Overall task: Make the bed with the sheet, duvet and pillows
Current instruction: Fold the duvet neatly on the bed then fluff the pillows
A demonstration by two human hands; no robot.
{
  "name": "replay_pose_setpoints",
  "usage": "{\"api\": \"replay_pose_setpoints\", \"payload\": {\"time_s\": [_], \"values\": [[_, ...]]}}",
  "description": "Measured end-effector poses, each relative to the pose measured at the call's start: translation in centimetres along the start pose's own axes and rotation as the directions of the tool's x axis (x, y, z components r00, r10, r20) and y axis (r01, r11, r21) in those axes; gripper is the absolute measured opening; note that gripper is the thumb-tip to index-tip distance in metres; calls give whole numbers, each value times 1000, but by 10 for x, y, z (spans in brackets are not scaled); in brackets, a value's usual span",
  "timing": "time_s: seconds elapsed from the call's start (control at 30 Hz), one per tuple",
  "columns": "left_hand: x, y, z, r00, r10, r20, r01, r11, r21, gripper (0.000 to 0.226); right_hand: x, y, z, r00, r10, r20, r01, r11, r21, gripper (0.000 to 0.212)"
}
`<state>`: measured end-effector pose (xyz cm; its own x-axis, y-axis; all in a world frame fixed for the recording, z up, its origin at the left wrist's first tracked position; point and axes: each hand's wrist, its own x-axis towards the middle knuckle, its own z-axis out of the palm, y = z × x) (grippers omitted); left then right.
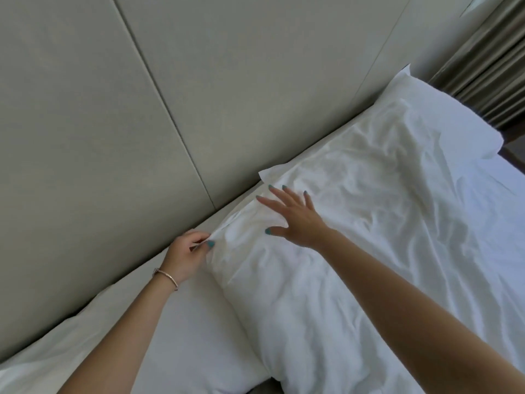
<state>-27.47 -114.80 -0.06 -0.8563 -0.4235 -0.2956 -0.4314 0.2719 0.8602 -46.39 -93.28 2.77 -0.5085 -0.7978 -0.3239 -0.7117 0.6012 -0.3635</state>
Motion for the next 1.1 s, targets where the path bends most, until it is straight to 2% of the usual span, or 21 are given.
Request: {"api": "replay_pose_setpoints", "payload": {"time_s": [0.1,0.2,0.27,0.33,0.4,0.43,0.47,0.53,0.57,0.6,0.63,0.67,0.7,0.73,0.77,0.8,0.83,0.9,0.93,1.03,1.1], "values": [[4,-4,-5,1000,-7,18,7,1000,-9,32,29,-35,2,989,-77,130,84,995,-55,65],[4,4,-21,1000,11,-23,-12,997,-75,7,51,-47,-6,974,-29,225,41,998,-49,61],[16,9,-37,997,40,-64,-43,998,-49,7,63,-48,-17,971,7,239,12,997,-79,49],[29,14,-51,996,81,-47,-80,996,30,21,74,-50,-27,992,23,123,-14,997,-75,33],[40,12,-57,996,80,-29,-75,988,132,24,84,-49,-32,989,-3,-145,-11,995,-98,22],[46,2,-58,999,45,-15,-42,982,184,27,84,-44,-32,974,-6,-227,-25,991,-135,17],[50,-11,-57,1000,-15,-5,16,971,240,29,81,-36,-32,968,5,-250,-53,982,-183,17],[51,-27,-47,978,-209,-26,201,889,411,21,66,-12,-28,976,78,-204,-131,957,-260,37],[50,-27,-37,960,-262,-96,275,828,488,22,57,4,-26,974,141,-176,-185,947,-263,51],[47,-20,-22,957,-220,-190,290,774,564,30,48,20,-24,966,206,-153,-240,937,-255,62],[44,-7,-2,961,-75,-265,226,764,604,36,38,35,-21,955,265,-134,-291,924,-247,69],[39,12,23,954,117,-277,81,787,611,36,27,49,-16,940,323,-113,-341,911,-232,73],[32,32,51,937,276,-215,-99,798,594,36,15,62,-12,922,378,-89,-388,898,-206,74],[26,46,79,923,376,-79,-262,767,586,39,3,72,-6,906,420,-60,-423,888,-178,75],[18,54,104,922,379,86,-348,708,615,47,-9,79,1,897,440,-37,-440,883,-162,75],[12,53,124,931,281,232,-362,640,678,58,-22,85,7,894,447,-24,-445,882,-156,75],[9,47,136,939,147,312,-339,557,758,69,-36,90,13,891,454,-20,-451,879,-152,75],[12,25,147,930,-72,362,-306,398,865,79,-62,99,27,875,484,-7,-481,866,-135,72],[16,21,151,930,-117,348,-286,363,887,80,-75,102,34,864,503,6,-499,857,-128,70],[23,45,179,951,-207,232,-140,382,914,76,-112,103,59,832,553,48,-549,832,-76,70],[15,66,214,963,-162,215,-109,494,862,72,-141,96,79,787,611,83,-616,787,42,71]]}}
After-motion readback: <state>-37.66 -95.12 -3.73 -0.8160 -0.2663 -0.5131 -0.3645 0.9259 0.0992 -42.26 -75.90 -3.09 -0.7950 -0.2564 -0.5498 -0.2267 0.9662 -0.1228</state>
